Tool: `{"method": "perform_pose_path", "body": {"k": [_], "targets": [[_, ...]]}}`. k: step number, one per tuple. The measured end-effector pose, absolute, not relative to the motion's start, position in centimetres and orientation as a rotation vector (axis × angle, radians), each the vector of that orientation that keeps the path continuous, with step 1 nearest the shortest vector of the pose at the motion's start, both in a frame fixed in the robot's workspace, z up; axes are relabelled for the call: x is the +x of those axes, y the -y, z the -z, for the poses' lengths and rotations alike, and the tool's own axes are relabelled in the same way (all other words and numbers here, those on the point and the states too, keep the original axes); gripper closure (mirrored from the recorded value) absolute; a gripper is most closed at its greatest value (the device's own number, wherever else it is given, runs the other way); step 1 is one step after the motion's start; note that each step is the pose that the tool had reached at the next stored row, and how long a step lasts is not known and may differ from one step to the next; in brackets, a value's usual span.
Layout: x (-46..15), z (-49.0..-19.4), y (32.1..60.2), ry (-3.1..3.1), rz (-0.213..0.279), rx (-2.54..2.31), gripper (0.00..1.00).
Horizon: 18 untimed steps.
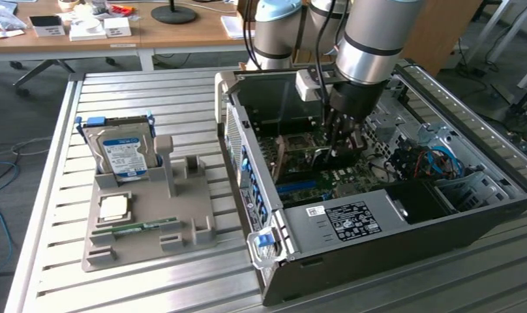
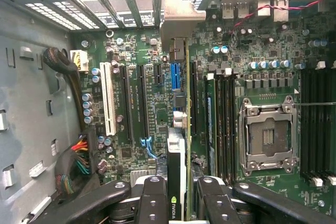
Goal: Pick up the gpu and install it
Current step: 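Insert the gpu into the slot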
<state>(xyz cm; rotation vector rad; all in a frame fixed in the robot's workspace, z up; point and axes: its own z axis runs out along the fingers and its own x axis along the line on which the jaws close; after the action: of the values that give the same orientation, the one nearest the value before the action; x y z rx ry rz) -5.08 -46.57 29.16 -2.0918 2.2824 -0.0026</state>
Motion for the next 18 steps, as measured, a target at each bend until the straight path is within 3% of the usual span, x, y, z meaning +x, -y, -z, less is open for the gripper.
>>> {"method": "perform_pose_path", "body": {"k": [18], "targets": [[-5.3,-28.72,46.56,-2.282,0.003,-2.092,0.73]]}}
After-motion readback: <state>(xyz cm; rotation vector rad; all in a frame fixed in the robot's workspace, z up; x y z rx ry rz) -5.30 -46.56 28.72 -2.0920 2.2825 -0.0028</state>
